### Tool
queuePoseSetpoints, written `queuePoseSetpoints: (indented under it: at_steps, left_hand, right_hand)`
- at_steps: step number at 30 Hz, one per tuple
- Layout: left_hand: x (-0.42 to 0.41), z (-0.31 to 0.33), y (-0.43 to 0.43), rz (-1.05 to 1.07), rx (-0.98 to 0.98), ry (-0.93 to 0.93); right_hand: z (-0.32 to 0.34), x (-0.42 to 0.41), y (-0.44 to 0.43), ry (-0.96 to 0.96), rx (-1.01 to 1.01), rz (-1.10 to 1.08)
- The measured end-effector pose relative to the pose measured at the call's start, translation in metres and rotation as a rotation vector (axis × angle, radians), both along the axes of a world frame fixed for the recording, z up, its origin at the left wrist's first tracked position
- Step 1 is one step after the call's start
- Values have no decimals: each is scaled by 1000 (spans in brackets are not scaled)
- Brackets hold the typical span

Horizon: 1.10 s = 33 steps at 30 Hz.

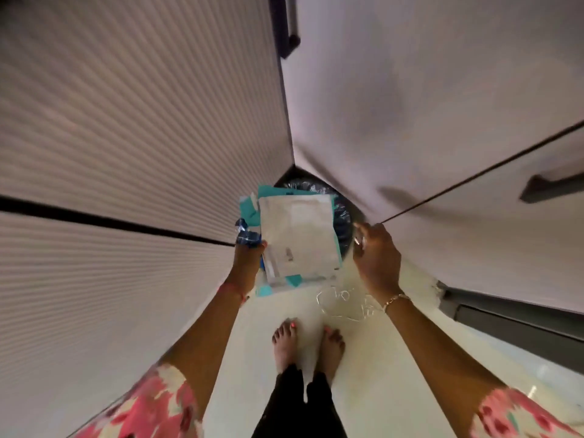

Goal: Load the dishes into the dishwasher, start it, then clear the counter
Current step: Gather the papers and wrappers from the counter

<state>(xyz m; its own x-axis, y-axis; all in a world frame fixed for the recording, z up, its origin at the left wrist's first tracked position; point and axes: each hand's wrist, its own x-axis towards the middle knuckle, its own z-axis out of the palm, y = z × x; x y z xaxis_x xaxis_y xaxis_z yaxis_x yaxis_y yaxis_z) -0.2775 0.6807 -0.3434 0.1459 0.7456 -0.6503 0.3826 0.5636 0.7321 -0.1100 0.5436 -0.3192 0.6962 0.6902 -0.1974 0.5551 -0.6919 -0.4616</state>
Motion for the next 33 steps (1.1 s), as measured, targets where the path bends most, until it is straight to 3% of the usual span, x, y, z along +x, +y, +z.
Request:
queuePoseSetpoints:
  at_steps: [6, 10, 15, 20, 23, 27, 33]
  left_hand:
    - [35, -110, 33, -95, 16, 93]
    - [43, -145, 35, -131, 85, 273]
    - [34, -138, 13, -238, 352, 508]
    - [7, -123, -22, -305, 482, 678]
    - [-1, -119, -38, -530, 661, 752]
    - [7, -114, -40, -878, 714, 746]
    - [14, -65, -29, -1102, 778, 687]
  right_hand:
    - [-83, 12, 30, -62, 66, 62]
    - [-121, 10, 48, 13, 34, 117]
    - [-141, 2, 66, 132, -37, 218]
    - [-143, -8, 73, 313, -148, 252]
    - [-143, -9, 71, 342, -200, 235]
    - [-137, -10, 59, 293, -316, 312]
    - [-79, -6, 37, 115, -342, 453]
